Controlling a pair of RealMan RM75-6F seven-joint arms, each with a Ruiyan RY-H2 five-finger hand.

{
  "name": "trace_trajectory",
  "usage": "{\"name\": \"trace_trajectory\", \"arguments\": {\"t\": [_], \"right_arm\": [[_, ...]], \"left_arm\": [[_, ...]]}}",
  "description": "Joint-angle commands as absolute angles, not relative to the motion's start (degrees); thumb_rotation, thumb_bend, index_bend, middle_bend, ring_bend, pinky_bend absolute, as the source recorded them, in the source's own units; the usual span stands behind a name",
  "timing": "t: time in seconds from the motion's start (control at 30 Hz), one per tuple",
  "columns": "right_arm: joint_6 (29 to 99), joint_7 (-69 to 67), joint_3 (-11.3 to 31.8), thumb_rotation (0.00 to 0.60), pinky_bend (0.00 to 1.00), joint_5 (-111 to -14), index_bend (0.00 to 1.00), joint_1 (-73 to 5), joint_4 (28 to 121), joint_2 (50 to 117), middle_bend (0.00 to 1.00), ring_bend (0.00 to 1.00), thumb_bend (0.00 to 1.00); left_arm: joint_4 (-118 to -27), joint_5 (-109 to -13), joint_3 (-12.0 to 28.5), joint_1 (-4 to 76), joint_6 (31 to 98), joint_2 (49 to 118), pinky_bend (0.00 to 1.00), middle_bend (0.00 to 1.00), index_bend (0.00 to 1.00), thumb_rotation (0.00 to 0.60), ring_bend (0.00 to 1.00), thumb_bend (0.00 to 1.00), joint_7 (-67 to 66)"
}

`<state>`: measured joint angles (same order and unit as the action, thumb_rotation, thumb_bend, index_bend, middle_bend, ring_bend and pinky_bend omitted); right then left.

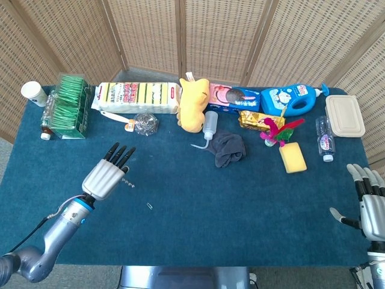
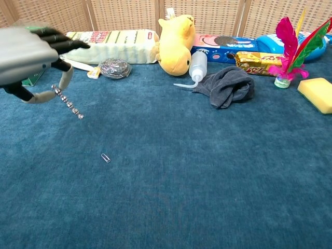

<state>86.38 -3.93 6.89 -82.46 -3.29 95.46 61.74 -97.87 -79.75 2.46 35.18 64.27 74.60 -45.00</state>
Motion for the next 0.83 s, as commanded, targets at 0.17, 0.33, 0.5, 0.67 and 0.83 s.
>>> {"name": "trace_trajectory", "arguments": {"t": [0.17,0.33,0.5,0.67,0.83], "right_arm": [[86.73,-4.57,6.97,0.600,0.00,-82.69,0.00,-3.13,95.65,61.38,0.00,0.00,0.09],[86.90,-4.96,6.92,0.600,0.00,-82.84,0.00,-3.01,95.79,61.16,0.00,0.00,0.09],[87.18,-5.17,6.95,0.600,0.00,-83.00,0.00,-2.90,95.94,60.97,0.00,0.00,0.09],[87.25,-5.62,7.08,0.600,0.00,-82.79,0.00,-2.82,95.93,60.77,0.00,0.00,0.09],[87.11,-5.91,7.24,0.600,0.00,-82.45,0.00,-2.85,95.87,60.67,0.00,0.00,0.09]], "left_arm": [[-105.47,-82.94,1.45,35.73,65.02,70.24,0.00,0.00,0.52,0.600,0.00,0.72,-53.43],[-107.30,-83.50,0.70,36.07,64.05,69.21,0.00,0.00,0.52,0.600,0.00,0.72,-57.98],[-107.59,-83.72,-0.18,36.30,62.87,69.78,0.00,0.00,0.52,0.600,0.00,0.72,-61.55],[-107.17,-83.81,-0.97,36.20,62.18,71.04,0.00,0.00,0.52,0.600,0.00,0.72,-63.51],[-107.01,-84.14,-1.39,36.05,62.03,71.18,0.00,0.00,0.52,0.600,0.00,0.72,-64.46]]}}
